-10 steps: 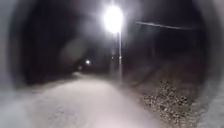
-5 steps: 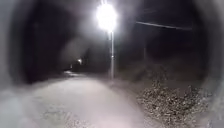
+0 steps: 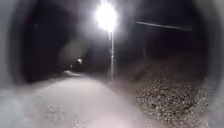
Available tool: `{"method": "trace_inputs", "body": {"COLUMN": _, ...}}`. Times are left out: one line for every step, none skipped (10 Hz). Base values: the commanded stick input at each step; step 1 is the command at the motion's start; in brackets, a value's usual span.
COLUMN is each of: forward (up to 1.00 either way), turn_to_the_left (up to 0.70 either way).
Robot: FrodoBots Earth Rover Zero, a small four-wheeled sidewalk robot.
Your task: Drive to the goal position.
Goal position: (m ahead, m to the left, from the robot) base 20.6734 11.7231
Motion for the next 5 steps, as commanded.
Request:
{"method": "trace_inputs", "body": {"forward": 0.00, "turn_to_the_left": 0.00}}
{"method": "trace_inputs", "body": {"forward": 0.00, "turn_to_the_left": 0.00}}
{"method": "trace_inputs", "body": {"forward": 0.00, "turn_to_the_left": 0.00}}
{"method": "trace_inputs", "body": {"forward": 0.00, "turn_to_the_left": 0.00}}
{"method": "trace_inputs", "body": {"forward": -0.02, "turn_to_the_left": 0.00}}
